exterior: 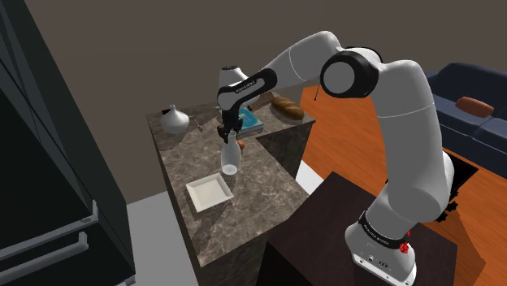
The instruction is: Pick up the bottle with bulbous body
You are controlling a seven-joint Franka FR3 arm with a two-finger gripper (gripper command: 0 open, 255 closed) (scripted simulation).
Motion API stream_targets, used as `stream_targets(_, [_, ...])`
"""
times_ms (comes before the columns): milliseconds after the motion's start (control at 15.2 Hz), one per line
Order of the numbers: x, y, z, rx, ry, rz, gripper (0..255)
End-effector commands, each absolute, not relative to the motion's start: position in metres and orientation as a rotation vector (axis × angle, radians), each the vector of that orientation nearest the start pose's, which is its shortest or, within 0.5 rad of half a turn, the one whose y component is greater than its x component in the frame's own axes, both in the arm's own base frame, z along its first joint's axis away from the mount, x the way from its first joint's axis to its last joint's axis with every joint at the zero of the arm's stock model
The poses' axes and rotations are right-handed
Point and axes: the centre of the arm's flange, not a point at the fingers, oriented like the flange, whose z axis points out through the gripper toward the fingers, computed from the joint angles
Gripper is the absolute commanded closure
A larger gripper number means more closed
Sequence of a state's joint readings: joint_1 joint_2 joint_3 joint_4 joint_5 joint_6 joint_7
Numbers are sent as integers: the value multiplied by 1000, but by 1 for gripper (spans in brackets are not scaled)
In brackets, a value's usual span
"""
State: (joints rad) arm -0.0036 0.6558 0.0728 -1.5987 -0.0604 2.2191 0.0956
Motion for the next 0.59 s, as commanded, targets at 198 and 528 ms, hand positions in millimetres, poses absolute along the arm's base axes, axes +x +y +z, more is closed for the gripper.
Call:
stream_targets(198, [692,39,272,-3147,5,52,255])
stream_targets(528, [691,39,298,-3147,5,52,255])
